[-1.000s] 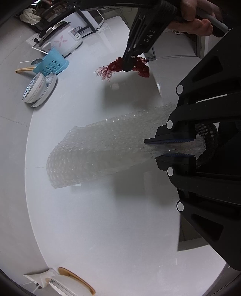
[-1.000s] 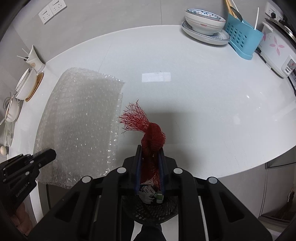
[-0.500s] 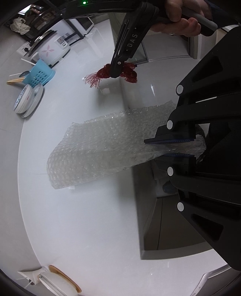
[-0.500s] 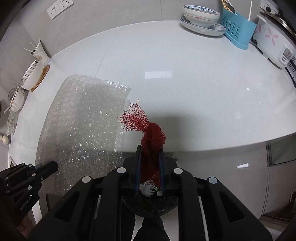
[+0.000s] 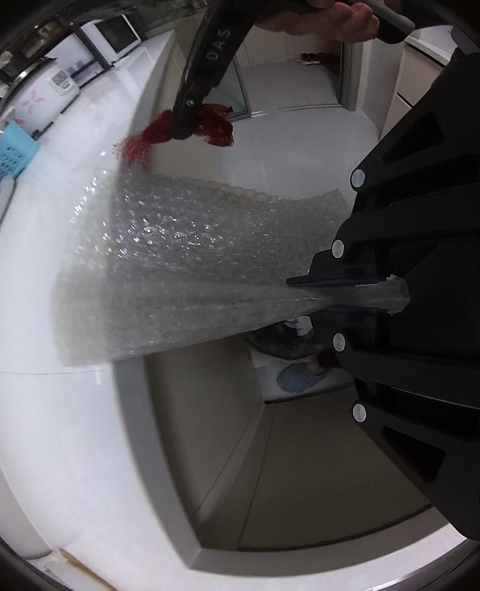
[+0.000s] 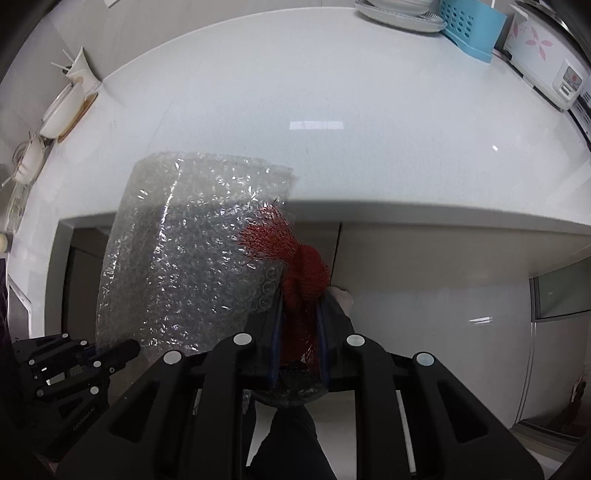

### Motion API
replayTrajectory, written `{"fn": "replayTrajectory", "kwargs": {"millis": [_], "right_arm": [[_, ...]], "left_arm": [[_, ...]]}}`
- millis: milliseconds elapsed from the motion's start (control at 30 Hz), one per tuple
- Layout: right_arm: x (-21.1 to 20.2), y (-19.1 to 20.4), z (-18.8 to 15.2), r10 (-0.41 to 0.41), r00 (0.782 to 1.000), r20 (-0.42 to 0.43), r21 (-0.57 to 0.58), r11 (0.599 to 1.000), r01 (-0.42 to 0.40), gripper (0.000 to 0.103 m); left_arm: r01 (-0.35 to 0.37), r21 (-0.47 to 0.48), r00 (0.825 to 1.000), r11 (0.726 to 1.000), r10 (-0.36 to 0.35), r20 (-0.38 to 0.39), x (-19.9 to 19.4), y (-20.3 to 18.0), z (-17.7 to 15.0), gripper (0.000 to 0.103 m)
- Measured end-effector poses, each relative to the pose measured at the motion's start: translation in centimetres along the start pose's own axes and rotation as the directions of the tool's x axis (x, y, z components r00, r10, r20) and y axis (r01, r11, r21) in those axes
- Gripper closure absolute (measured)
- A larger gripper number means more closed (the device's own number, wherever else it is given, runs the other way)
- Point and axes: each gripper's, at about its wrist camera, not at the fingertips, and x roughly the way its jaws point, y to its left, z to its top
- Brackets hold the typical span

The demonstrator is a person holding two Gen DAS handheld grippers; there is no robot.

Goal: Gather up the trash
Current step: 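Carry the bubble wrap and red net down toward the wastebasket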

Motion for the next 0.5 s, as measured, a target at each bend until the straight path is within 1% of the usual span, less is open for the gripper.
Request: {"fn": "replayTrajectory", "kwargs": {"millis": [267, 500], "right_arm": [[3.1, -1.4, -3.0, 0.021, 0.999, -0.028, 0.011, 1.000, -0.021, 0.088], [7.0, -2.1, -5.0, 0.034, 0.997, -0.071, 0.020, 0.999, -0.033, 0.087]], "left_arm": [[-0.028, 0.005, 0.996, 1.000, 0.028, -0.083, 5.5, 0.2, -2.2, 0.096], [-0.059, 0.001, 0.984, 0.998, 0.058, -0.168, 11.0, 0.2, -3.6, 0.096]]}}
